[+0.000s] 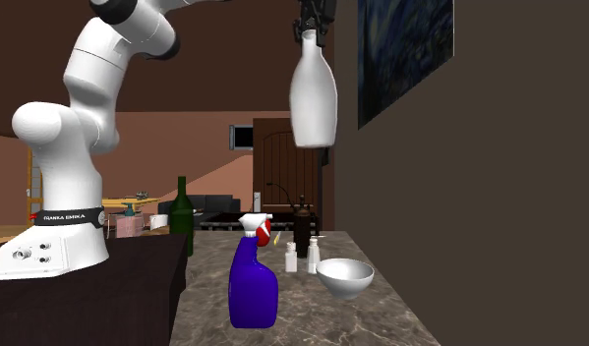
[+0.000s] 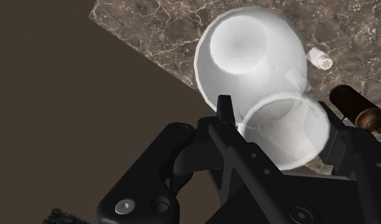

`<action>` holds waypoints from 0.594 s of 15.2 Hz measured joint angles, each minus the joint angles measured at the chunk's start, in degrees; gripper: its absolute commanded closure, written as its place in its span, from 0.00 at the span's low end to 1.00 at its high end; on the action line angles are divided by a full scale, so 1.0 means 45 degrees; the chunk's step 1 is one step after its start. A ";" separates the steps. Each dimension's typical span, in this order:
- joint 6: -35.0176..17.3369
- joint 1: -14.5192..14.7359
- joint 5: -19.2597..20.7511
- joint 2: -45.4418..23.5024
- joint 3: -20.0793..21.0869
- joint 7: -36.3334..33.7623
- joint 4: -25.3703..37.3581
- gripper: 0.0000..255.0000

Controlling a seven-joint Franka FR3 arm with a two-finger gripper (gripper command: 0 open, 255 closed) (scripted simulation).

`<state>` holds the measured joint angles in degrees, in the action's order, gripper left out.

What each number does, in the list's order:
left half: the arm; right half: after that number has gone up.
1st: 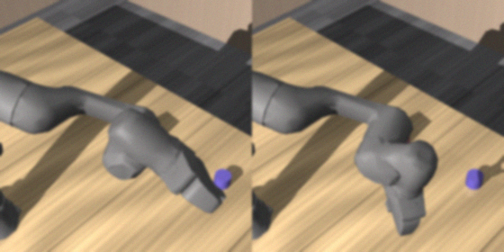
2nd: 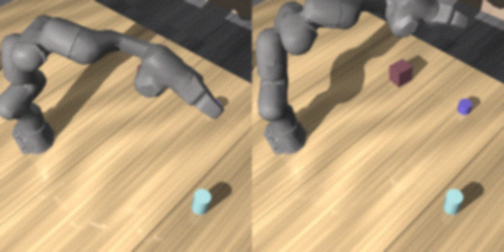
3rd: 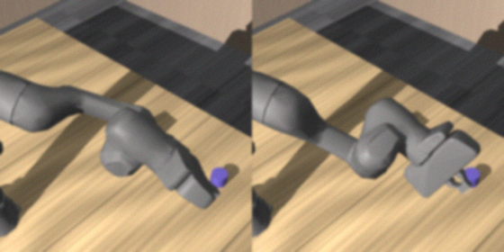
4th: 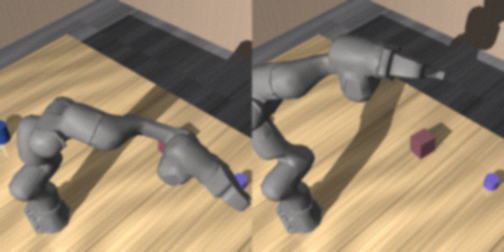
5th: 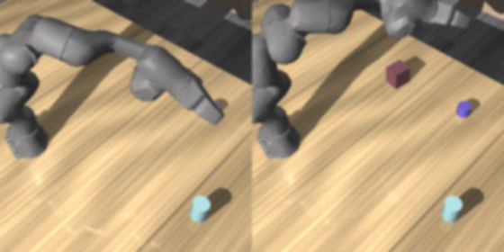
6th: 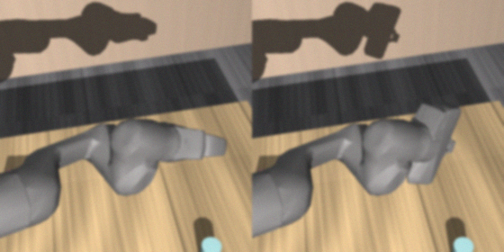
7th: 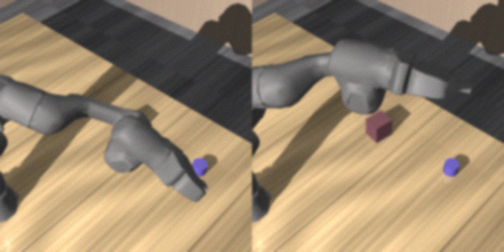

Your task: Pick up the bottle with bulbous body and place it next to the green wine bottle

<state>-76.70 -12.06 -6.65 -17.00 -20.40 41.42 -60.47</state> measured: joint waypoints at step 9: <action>-0.1464 0.2164 0.1421 0.4042 0.1104 -0.2725 -0.5263 1.00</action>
<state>-83.29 -2.32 -0.26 1.19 -15.43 29.15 -84.15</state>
